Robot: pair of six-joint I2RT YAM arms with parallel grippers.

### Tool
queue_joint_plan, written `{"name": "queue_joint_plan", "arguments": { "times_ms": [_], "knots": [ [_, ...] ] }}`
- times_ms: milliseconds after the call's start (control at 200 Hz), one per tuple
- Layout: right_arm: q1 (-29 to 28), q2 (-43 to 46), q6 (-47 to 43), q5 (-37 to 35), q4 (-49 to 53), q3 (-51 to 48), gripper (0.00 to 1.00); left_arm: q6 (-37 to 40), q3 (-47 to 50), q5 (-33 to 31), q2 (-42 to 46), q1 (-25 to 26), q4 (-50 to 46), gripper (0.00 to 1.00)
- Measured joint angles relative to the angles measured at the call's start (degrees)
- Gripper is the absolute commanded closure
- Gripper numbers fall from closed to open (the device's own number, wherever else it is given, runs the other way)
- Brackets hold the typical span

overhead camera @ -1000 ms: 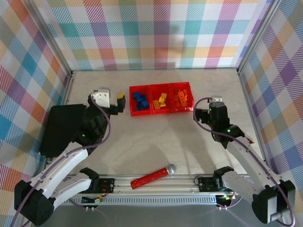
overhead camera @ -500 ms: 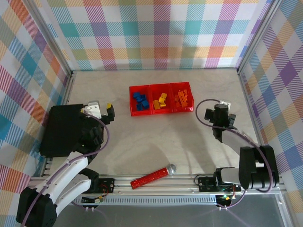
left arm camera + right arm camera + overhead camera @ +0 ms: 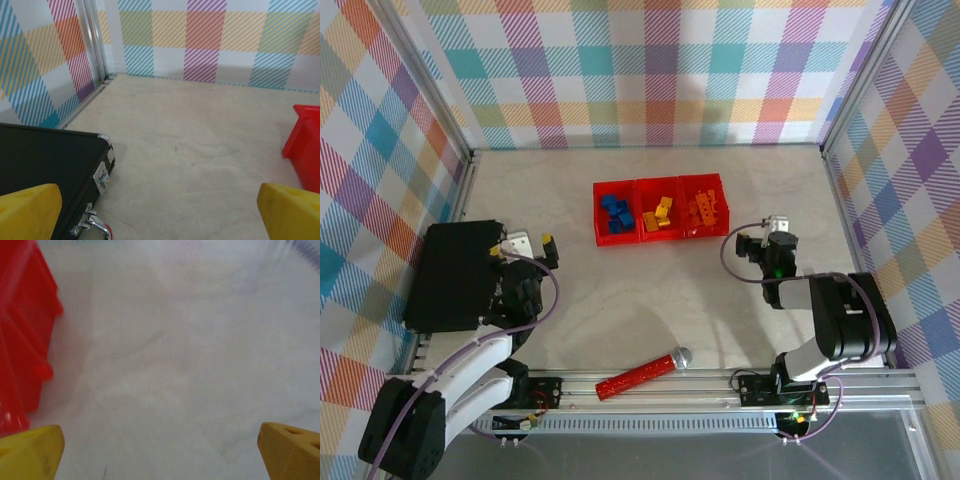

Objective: Sort the legos into containers by color
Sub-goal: Reset both arms

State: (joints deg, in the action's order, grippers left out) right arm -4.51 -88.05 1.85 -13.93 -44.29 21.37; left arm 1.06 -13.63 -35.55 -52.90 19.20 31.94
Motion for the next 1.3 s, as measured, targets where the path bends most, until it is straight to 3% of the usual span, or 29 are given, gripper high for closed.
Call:
{"name": "queue_joint_plan", "arguments": {
  "times_ms": [230, 460, 585, 635, 850, 1300],
  "knots": [
    [0.39, -0.87, 0.0, 1.22, -3.41, -0.2, 0.01, 1.46, 1.36, 4.28, -16.96, -2.75, 10.14, 0.0],
    [0.44, -0.85, 0.0, 1.46, -4.11, -0.2, 0.01, 2.95, -3.13, 13.42, -26.91, -7.08, 14.03, 0.0],
    [0.44, -0.85, 0.0, 1.62, -4.17, -0.2, 0.01, 3.06, -3.8, 15.39, -34.93, -8.81, 22.38, 0.0],
    [0.44, -0.85, 0.0, 1.64, -4.17, -0.2, 0.01, 2.82, -4.68, 16.15, -37.51, -9.44, 21.4, 0.0],
    [0.44, -0.85, 0.0, 1.64, -4.17, -0.2, 0.01, 1.31, -8.79, 22.08, -38.21, -13.77, 18.64, 0.0],
    [0.55, -0.85, 0.0, 2.58, -4.13, -0.15, 0.01, 1.07, -9.09, 24.17, -38.23, -13.77, 17.66, 0.0]
  ]
}}
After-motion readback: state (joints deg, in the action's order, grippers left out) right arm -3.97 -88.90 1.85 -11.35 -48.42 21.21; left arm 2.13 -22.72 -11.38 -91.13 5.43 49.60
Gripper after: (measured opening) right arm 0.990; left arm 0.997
